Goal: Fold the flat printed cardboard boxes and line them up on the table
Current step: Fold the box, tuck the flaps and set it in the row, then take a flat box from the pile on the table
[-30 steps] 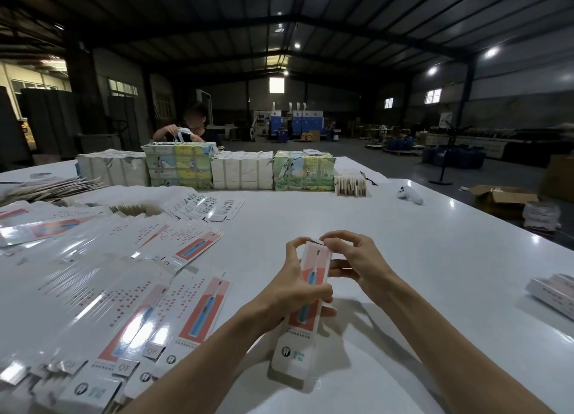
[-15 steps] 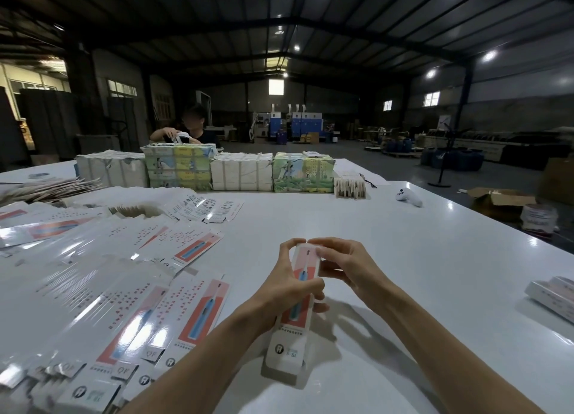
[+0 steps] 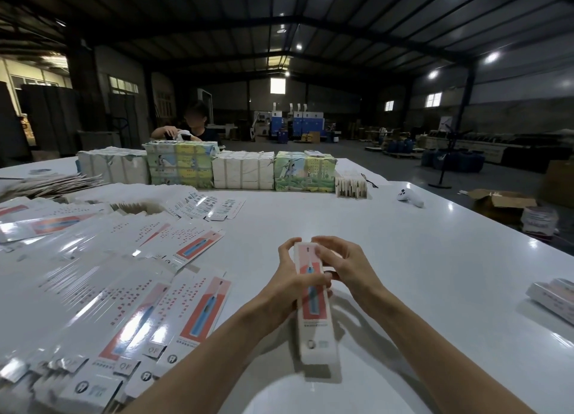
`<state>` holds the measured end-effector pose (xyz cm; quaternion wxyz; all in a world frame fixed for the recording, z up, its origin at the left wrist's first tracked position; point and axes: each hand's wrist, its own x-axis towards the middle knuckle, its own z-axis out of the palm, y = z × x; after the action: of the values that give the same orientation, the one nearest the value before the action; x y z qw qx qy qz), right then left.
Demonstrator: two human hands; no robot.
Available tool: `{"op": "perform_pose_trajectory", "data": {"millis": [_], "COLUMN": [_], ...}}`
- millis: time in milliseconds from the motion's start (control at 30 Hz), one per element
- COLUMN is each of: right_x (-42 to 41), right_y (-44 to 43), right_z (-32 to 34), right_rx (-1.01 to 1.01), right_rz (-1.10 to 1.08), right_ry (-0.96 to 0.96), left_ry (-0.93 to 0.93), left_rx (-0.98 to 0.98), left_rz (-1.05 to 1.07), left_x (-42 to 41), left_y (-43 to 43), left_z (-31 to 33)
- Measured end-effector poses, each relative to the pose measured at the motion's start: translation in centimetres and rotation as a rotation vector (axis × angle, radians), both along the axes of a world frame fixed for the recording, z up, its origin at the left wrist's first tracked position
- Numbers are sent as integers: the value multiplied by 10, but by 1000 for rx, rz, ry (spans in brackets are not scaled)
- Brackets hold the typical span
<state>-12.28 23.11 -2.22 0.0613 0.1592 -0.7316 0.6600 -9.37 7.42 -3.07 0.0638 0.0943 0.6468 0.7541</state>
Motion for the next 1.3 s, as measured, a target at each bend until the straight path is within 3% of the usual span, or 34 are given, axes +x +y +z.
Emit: {"op": "perform_pose_trajectory", "data": {"millis": [133,267,367,467,567,733,900,1133,1300], "right_x": [-3,4,11,15,20,29,58,106,121], "right_y": [-4,-11,-19,-16,-5,40,146,252,279], "right_z": [0,-7,-7,-2,5,21,10,-17,-23], "right_rx": [252,547,737,756,784,931,1222,1582,1579], "right_rz": [-116,-108,-94,-103,-91,-333,-529,-853,-969], "right_ry": [121,284,344,372,406,415,146,86,30], "left_ry": [-64,-99,-140,-166,-117,1,240,327,358], "left_rx": [257,529,576,593,475,98,-224,-365,-416], "left_rz": [128,104,137,100,24,44,54,74,63], "left_x": [-1,3,2,1,0,0,-7,-7,-2], "left_y": [1,-3,-3,-4,-2,14,8,7,7], "left_z": [5,9,6,4,2,-12,-24,-28,-27]}}
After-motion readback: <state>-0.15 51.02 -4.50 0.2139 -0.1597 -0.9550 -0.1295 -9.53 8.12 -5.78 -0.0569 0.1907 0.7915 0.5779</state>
